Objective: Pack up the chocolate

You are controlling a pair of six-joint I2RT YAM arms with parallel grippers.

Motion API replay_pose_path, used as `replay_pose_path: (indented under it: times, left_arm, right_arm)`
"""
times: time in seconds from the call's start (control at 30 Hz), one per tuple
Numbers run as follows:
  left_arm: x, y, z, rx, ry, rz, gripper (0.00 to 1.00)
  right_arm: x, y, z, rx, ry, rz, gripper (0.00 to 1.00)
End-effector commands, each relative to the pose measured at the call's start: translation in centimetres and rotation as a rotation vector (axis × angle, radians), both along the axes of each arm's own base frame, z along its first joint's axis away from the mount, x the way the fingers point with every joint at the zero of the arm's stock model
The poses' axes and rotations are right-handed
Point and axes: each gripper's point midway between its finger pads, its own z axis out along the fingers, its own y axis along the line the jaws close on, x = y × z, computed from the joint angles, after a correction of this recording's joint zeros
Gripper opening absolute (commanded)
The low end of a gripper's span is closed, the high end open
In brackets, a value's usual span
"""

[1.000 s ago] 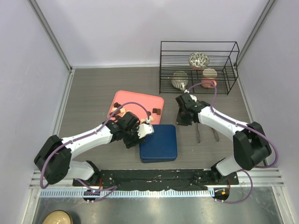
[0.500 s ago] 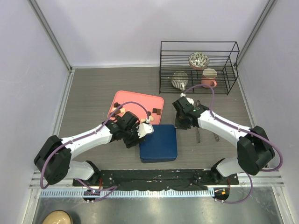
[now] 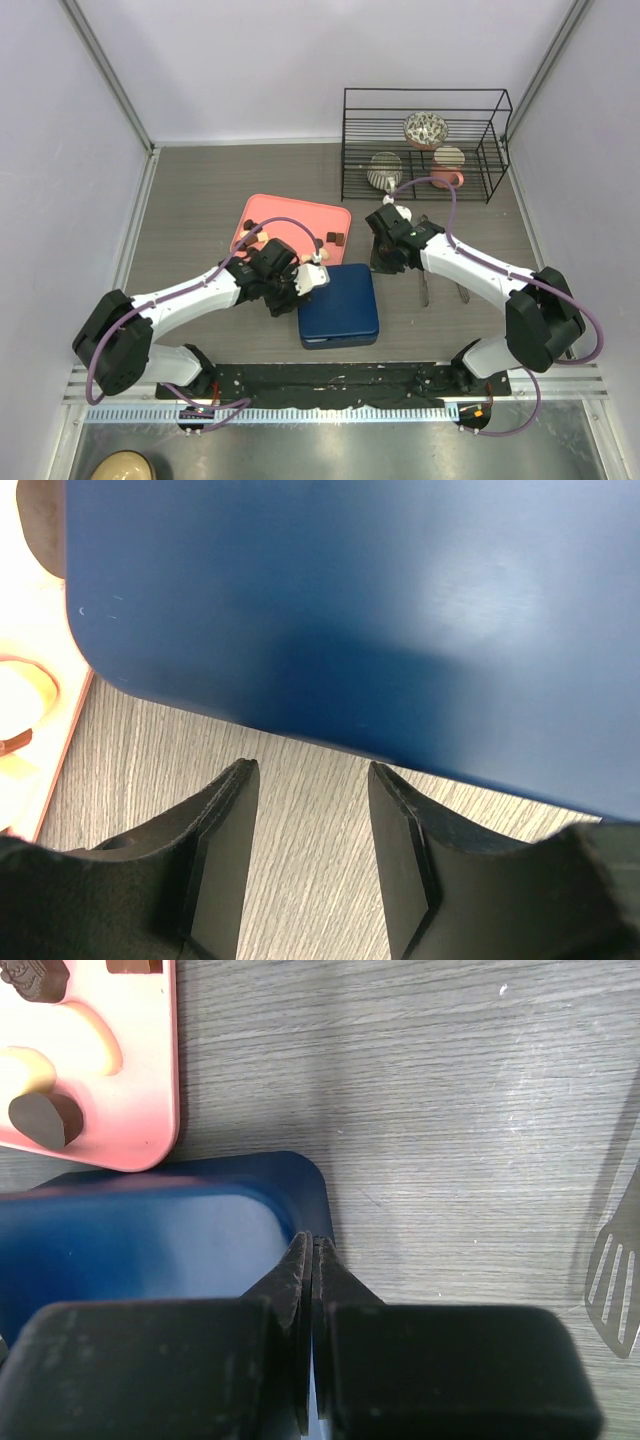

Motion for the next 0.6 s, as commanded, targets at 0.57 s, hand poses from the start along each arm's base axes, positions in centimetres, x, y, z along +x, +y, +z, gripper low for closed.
replay_pose_path:
  times: [0.57]
  left_arm:
    - [0.0, 0.9, 2.5, 0.005, -0.05, -0.03, 0.5]
  right_arm:
    - [2.0, -2.6, 3.1, -0.051, -0.143, -0.046, 0.01]
